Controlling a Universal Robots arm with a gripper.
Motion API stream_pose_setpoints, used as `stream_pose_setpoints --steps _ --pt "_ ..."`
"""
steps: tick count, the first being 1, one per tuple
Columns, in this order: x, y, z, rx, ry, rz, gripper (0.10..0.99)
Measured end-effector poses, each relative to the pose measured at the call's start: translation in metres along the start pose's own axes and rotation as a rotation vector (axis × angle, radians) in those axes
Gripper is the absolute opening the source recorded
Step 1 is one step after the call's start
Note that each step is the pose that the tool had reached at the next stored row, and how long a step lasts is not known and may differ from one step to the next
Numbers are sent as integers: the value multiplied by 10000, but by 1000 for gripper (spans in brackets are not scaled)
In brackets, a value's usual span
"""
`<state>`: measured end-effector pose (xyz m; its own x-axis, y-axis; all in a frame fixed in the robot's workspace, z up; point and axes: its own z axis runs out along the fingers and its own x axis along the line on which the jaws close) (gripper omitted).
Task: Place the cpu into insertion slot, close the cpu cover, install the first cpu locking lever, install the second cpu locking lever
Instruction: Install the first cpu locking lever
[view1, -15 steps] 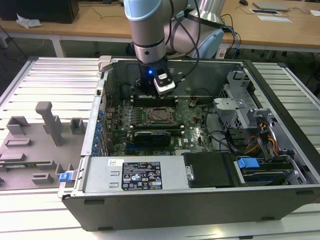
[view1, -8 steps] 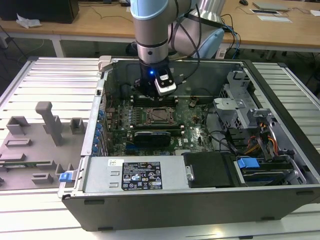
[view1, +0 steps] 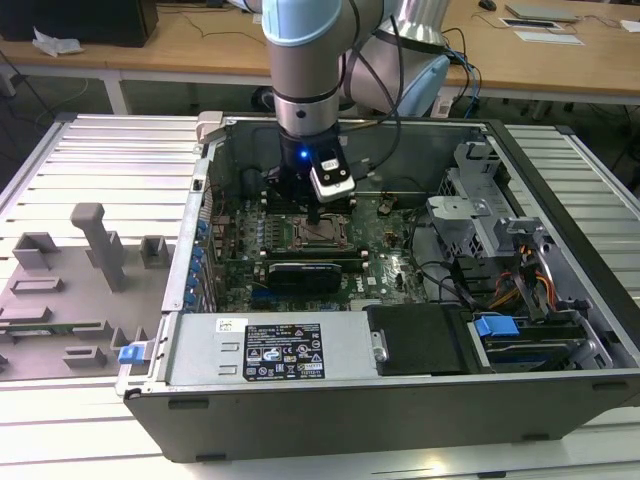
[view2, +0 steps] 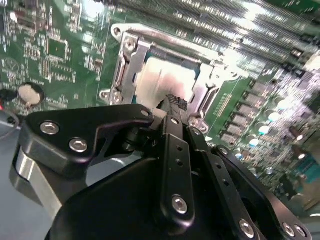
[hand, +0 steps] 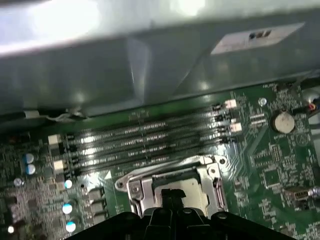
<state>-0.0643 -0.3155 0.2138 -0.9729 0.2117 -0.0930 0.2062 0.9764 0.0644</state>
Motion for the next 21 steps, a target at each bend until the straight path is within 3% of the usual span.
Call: stream_pose_setpoints --steps 4,8,12,14,18,21 --pt "-26 5 2 64 89 0 106" --pt "-30 6 3 63 90 -11 106" --pt "-115 23 17 43 129 -386 106" --pt "-116 24 17 118 155 -600 106" --pt "-116 24 18 415 170 -1450 106" --pt "-116 24 18 417 194 -2227 106"
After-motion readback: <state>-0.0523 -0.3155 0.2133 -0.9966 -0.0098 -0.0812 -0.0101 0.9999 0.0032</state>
